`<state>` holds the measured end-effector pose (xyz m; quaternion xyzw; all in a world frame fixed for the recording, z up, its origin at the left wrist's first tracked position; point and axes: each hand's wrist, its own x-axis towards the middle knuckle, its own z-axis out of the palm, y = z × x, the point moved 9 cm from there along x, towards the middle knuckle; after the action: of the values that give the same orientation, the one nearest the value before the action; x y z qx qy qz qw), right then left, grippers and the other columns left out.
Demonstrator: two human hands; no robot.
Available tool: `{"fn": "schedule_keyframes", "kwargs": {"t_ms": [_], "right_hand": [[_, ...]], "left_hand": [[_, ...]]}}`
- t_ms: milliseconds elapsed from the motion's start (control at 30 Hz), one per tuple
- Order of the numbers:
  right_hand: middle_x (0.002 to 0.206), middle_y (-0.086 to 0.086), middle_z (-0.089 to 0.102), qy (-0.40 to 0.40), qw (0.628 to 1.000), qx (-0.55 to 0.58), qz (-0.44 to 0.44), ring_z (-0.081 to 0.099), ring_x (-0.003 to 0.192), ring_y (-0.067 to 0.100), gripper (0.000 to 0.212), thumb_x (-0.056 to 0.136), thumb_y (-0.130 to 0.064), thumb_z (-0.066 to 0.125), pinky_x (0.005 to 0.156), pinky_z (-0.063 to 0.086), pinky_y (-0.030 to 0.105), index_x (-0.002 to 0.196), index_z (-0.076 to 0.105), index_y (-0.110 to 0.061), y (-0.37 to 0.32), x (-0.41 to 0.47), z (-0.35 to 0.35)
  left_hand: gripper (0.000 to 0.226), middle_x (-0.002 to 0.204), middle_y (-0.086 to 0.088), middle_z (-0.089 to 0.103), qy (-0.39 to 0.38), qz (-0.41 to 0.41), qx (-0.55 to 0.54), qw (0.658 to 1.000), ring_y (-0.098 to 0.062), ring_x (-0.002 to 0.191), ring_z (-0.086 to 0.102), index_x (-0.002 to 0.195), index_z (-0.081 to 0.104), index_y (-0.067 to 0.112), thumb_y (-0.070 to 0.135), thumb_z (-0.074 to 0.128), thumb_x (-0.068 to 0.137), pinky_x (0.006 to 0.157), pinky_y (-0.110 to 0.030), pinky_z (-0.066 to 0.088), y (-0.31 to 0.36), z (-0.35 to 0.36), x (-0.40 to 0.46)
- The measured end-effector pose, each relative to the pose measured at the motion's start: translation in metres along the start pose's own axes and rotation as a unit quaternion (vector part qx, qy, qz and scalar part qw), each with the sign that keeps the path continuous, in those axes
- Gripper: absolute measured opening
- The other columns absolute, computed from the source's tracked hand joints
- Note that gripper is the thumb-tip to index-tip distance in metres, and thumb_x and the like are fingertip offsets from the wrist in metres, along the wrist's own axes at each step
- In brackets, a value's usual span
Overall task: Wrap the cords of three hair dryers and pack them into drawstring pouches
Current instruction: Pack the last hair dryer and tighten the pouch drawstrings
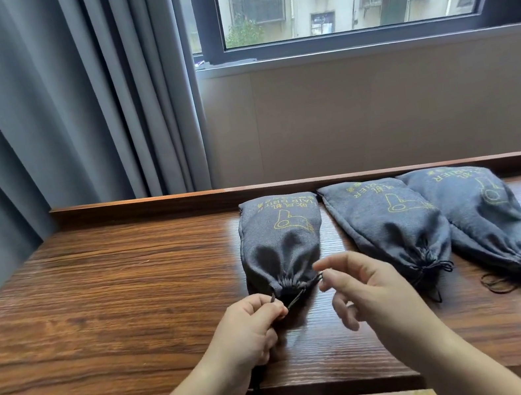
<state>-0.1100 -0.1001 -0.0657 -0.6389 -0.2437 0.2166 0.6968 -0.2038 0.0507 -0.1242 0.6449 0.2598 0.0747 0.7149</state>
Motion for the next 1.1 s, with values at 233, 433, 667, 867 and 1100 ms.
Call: {"fn": "schedule_keyframes", "kwargs": {"t_ms": [233, 433, 667, 867, 1100], "right_hand": [[0.092, -0.005, 0.075, -0.083, 0.973, -0.214, -0.031, 0.060, 0.065, -0.003, 0.030, 0.097, -0.004, 0.054, 0.062, 0.044, 0.014, 0.109, 0.070, -0.027, 0.013, 0.014, 0.040], [0.072, -0.016, 0.064, -0.131, 0.892, -0.429, -0.054, 0.057, 0.073, -0.003, 0.032, 0.075, -0.040, 0.037, 0.070, 0.044, 0.019, 0.088, 0.064, -0.028, 0.016, 0.016, 0.051], [0.083, -0.002, 0.071, -0.159, 0.948, -0.268, 0.059, 0.061, 0.063, 0.006, 0.017, 0.080, -0.013, 0.061, 0.062, 0.049, 0.024, 0.093, 0.068, -0.021, 0.024, 0.022, 0.042], [0.083, 0.016, 0.074, -0.055, 0.977, -0.197, 0.058, 0.069, 0.066, 0.018, 0.018, 0.085, 0.004, 0.058, 0.078, 0.059, 0.042, 0.085, 0.069, -0.011, 0.013, 0.023, 0.024], [0.099, 0.014, 0.074, -0.134, 0.973, -0.173, 0.071, 0.072, 0.078, 0.018, 0.040, 0.086, 0.014, 0.038, 0.061, 0.056, 0.026, 0.096, 0.069, -0.008, 0.012, 0.023, 0.040]], "left_hand": [[0.021, 0.079, -0.015, 0.050, -0.021, -0.027, -0.040, 0.999, -0.009, 0.044, 0.033, 0.080, 0.066, 0.010, 0.013, 0.055, 0.097, 0.038, -0.013, 0.019, -0.006, 0.004, -0.005], [0.019, 0.073, -0.011, 0.061, -0.033, -0.036, -0.056, 0.997, -0.006, 0.040, 0.031, 0.081, 0.065, 0.011, 0.011, 0.055, 0.097, 0.038, -0.013, 0.017, -0.004, 0.004, -0.009], [0.017, 0.073, -0.012, 0.060, -0.041, -0.033, -0.044, 0.998, -0.008, 0.041, 0.028, 0.085, 0.066, 0.010, 0.012, 0.055, 0.097, 0.042, -0.014, 0.014, -0.003, 0.008, -0.009], [0.015, 0.058, -0.001, 0.054, -0.041, -0.026, -0.021, 0.999, -0.009, 0.043, 0.027, 0.089, 0.063, 0.006, 0.011, 0.053, 0.099, 0.043, -0.018, 0.013, -0.003, 0.010, -0.011], [0.015, 0.061, -0.002, 0.060, -0.054, -0.036, -0.041, 0.997, -0.008, 0.042, 0.028, 0.086, 0.062, 0.008, 0.011, 0.053, 0.098, 0.040, -0.015, 0.016, -0.004, 0.015, -0.012]]}}
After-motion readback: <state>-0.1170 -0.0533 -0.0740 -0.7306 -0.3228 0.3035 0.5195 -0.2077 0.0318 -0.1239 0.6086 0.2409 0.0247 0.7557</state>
